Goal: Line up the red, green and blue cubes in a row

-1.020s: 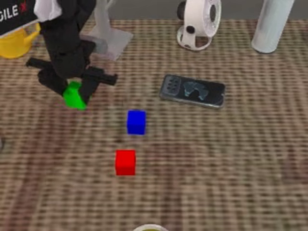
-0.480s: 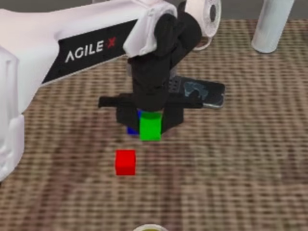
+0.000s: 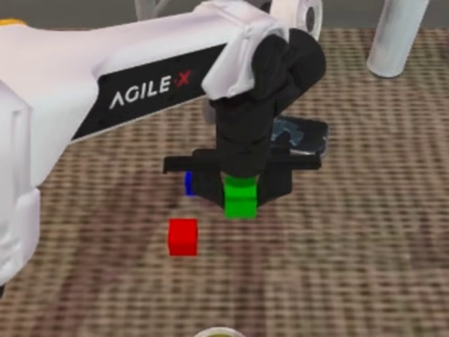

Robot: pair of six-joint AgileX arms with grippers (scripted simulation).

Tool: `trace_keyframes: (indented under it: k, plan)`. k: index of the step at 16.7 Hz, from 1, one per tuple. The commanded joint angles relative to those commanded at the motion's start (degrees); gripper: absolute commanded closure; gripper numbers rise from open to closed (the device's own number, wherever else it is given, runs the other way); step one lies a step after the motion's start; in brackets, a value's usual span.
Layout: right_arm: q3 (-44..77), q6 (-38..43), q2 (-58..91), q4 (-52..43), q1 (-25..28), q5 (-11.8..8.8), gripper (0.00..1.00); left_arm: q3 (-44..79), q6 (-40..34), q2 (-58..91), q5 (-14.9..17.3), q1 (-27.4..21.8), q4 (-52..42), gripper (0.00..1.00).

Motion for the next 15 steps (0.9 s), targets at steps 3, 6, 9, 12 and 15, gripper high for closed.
trace_keyframes:
  k: [3, 6, 9, 12, 15]
  plan:
    - [0.0, 0.0, 0.0, 0.0, 0.0, 0.0, 0.0, -1.7, 0.2, 0.5, 0.0, -0.1, 2.3, 1.0]
    - [0.0, 0.0, 0.0, 0.0, 0.0, 0.0, 0.0, -5.8, 0.2, 2.0, 0.1, 0.1, 8.1, 1.0]
    - [0.0, 0.0, 0.0, 0.0, 0.0, 0.0, 0.0, -9.5, 0.2, 3.4, 0.0, 0.1, 13.2, 1.0]
    - [0.0, 0.0, 0.0, 0.0, 0.0, 0.0, 0.0, -10.1, 0.2, 3.7, 0.0, 0.1, 13.9, 1.0]
    - [0.0, 0.0, 0.0, 0.0, 0.0, 0.0, 0.0, -10.1, 0.2, 3.7, 0.0, 0.1, 13.9, 0.92]
